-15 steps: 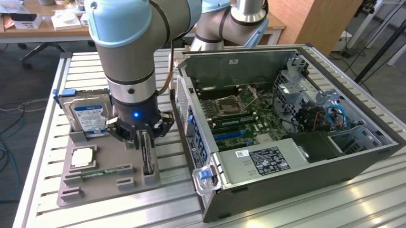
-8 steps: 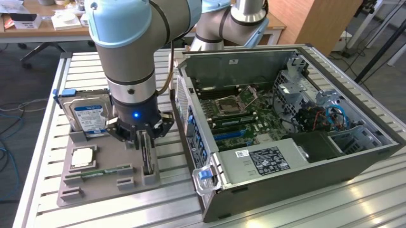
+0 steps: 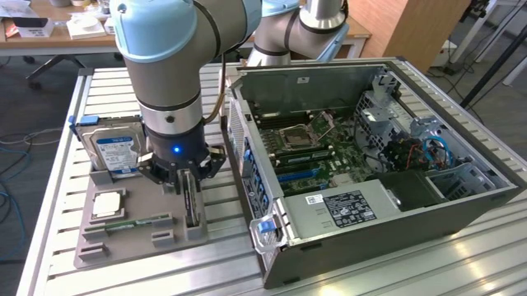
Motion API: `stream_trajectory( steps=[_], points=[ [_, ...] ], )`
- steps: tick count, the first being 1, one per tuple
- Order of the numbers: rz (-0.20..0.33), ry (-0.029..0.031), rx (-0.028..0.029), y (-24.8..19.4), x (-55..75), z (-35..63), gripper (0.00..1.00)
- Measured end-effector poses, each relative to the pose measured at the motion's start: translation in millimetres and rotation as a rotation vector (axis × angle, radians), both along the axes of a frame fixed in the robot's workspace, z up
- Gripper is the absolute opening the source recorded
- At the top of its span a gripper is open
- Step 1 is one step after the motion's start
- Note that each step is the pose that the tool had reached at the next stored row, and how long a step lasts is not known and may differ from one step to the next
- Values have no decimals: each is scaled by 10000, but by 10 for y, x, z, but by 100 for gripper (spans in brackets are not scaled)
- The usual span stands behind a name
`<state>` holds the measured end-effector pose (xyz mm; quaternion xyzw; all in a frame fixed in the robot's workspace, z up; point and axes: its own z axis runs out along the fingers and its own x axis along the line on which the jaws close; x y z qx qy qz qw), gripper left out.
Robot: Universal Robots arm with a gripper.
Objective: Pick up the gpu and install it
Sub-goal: 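Pick up the gpu and move the gpu toward the slot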
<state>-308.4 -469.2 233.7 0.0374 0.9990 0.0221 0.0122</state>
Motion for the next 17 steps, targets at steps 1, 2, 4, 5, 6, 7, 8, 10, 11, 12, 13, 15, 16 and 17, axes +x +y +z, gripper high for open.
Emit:
stream_trajectory(
  steps=[1, 2, 4, 5, 6, 7, 8, 10, 11, 12, 13, 15, 16, 17],
  points=[
    [0, 0, 0, 0, 0, 0, 41],
    [0, 0, 0, 0, 0, 0, 41],
    [0, 0, 0, 0, 0, 0, 41],
    [0, 0, -1, 0, 0, 0, 41],
    [0, 0, 0, 0, 0, 0, 41],
    [0, 0, 0, 0, 0, 0, 41],
    [0, 0, 0, 0, 0, 0, 41],
    [0, 0, 0, 0, 0, 0, 40],
    [0, 0, 0, 0, 0, 0, 40],
    [0, 0, 0, 0, 0, 0, 33],
    [0, 0, 0, 0, 0, 0, 33],
    [0, 0, 0, 0, 0, 0, 33],
    [0, 0, 0, 0, 0, 0, 33],
    [0, 0, 0, 0, 0, 0, 33]
  ],
)
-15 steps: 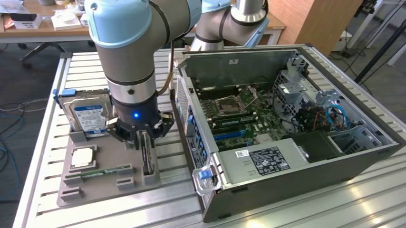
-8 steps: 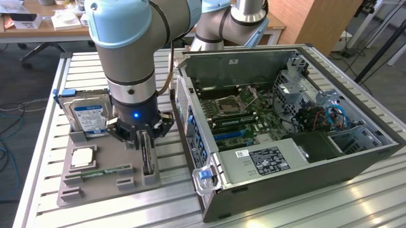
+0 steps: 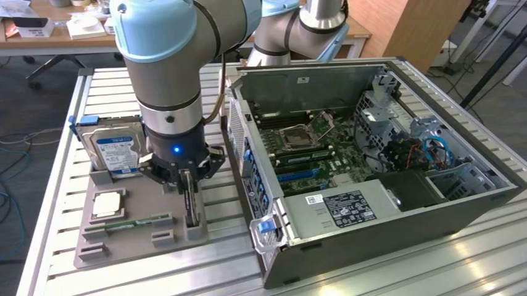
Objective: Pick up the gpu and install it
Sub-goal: 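Pick up the gpu and move the gpu toward the slot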
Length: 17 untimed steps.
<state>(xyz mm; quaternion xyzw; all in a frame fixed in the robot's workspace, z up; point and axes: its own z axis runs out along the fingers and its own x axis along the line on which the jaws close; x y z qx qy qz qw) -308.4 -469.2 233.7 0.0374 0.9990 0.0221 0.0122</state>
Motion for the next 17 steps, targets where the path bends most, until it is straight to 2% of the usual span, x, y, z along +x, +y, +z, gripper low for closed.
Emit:
stream_trajectory(
  steps=[11, 17],
  points=[
    [0, -4, 9, 0, -3, 0, 33],
    [-1, -4, 11, -16, -4, 0, 33]
  ],
)
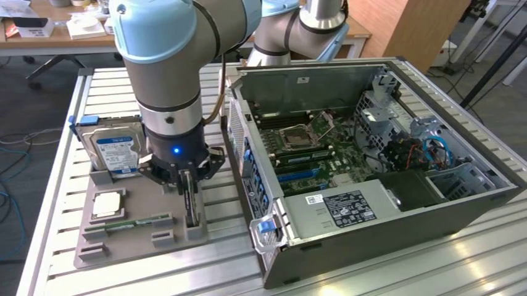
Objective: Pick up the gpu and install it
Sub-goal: 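Pick up the gpu and move the gpu toward the slot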
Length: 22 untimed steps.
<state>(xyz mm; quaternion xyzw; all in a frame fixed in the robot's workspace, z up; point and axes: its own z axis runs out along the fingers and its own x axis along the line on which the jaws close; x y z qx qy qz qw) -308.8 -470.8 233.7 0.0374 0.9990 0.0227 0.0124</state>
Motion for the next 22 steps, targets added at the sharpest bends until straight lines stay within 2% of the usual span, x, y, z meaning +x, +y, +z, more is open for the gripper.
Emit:
stream_trajectory(
  steps=[13, 15, 16, 22],
  points=[
    [0, 1, -1, -8, 0, 0, 33],
    [1, 1, -1, -8, 0, 1, 31],
    [1, 0, -1, -8, 0, 0, 26],
    [0, 0, -1, -8, 0, 0, 26]
  ],
)
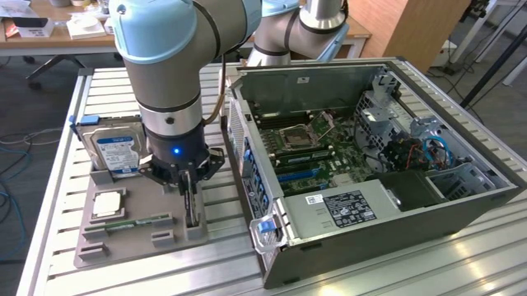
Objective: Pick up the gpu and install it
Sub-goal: 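Pick up the gpu and move the gpu toward the slot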
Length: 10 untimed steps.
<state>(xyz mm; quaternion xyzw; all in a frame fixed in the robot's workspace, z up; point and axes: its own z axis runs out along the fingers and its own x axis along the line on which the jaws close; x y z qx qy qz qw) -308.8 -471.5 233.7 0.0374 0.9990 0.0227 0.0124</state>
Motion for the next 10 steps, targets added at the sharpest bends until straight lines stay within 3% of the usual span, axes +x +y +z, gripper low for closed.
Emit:
stream_trajectory(
  steps=[10],
  points=[
    [231, 0, 0, 0, 0, -1, 26]
  ],
)
